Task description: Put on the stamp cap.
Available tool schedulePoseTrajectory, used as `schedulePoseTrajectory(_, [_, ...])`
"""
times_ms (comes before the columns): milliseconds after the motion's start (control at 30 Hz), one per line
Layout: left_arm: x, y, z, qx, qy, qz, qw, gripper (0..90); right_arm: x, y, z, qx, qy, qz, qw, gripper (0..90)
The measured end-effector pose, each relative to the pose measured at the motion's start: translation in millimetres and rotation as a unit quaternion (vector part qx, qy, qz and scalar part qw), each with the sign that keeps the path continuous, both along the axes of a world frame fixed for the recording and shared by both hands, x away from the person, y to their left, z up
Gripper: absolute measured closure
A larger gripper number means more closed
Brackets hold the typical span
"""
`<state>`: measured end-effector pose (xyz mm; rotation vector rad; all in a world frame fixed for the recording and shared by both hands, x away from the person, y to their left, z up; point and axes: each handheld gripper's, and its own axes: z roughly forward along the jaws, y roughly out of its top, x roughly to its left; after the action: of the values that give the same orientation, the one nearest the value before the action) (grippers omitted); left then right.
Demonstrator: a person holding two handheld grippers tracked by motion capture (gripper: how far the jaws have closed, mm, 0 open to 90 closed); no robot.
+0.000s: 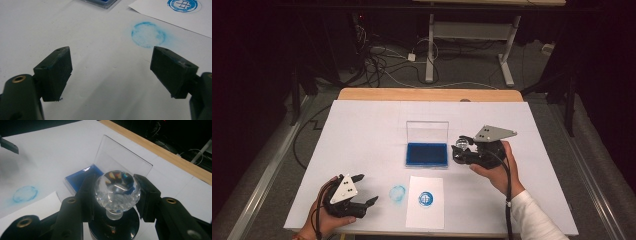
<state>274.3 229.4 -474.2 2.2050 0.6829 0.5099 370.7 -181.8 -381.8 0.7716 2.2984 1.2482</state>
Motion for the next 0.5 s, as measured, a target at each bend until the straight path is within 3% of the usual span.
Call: schedulePoseTrajectory(500, [1.6, -2.4, -1.9, 0.005, 0.007, -0.007, 0.9999, 17.2, 24.1, 6.1, -21.0, -0.026, 0.021, -0.021, 0.9992, 56.4])
